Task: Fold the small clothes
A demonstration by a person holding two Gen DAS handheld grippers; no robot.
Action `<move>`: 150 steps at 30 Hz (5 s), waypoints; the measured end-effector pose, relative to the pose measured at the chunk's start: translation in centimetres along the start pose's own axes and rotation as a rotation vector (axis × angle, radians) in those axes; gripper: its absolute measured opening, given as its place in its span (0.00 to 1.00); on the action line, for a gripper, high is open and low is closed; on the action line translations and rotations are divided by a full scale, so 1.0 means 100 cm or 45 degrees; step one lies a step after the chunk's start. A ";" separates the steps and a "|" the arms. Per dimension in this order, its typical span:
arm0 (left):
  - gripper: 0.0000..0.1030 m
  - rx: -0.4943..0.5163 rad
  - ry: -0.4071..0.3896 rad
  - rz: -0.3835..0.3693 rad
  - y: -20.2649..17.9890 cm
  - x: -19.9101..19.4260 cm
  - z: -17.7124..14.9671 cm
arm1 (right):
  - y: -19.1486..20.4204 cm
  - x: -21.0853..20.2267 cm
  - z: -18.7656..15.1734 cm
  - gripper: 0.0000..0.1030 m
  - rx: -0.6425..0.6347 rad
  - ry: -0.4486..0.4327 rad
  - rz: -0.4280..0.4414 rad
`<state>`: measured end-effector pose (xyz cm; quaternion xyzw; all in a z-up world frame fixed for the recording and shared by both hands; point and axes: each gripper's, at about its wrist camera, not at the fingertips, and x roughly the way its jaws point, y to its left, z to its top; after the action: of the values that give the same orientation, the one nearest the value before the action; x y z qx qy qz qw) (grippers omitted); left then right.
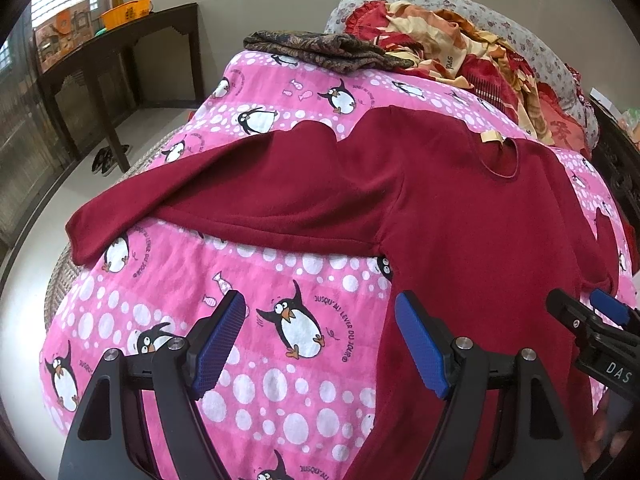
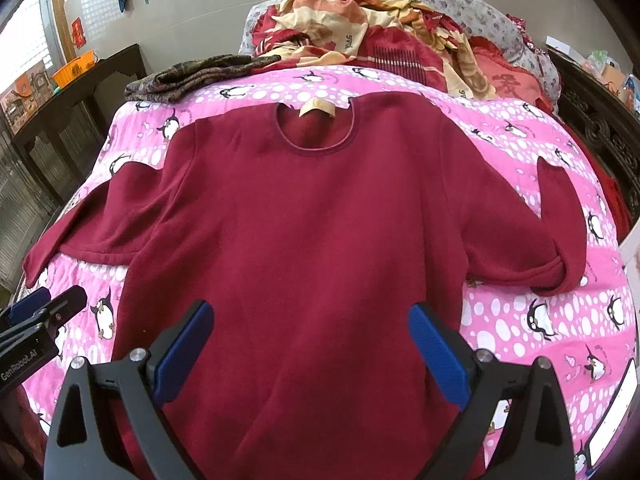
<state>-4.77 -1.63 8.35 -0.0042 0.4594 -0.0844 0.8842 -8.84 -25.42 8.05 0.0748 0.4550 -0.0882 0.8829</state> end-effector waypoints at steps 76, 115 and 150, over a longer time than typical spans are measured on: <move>0.52 -0.190 0.044 0.187 0.171 0.002 0.029 | 0.038 -0.009 0.013 0.97 -0.091 0.094 0.059; 0.00 -0.103 0.209 0.172 0.194 0.074 0.056 | 0.052 0.018 0.028 0.97 -0.077 0.119 0.155; 0.00 0.088 0.373 -0.645 -0.079 0.056 0.107 | -0.080 0.019 0.043 0.97 0.070 -0.005 0.221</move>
<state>5.93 -11.02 10.68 -0.0765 0.5632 -0.3178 0.7589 -6.12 -34.24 8.54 0.1379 0.4426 -0.0241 0.8857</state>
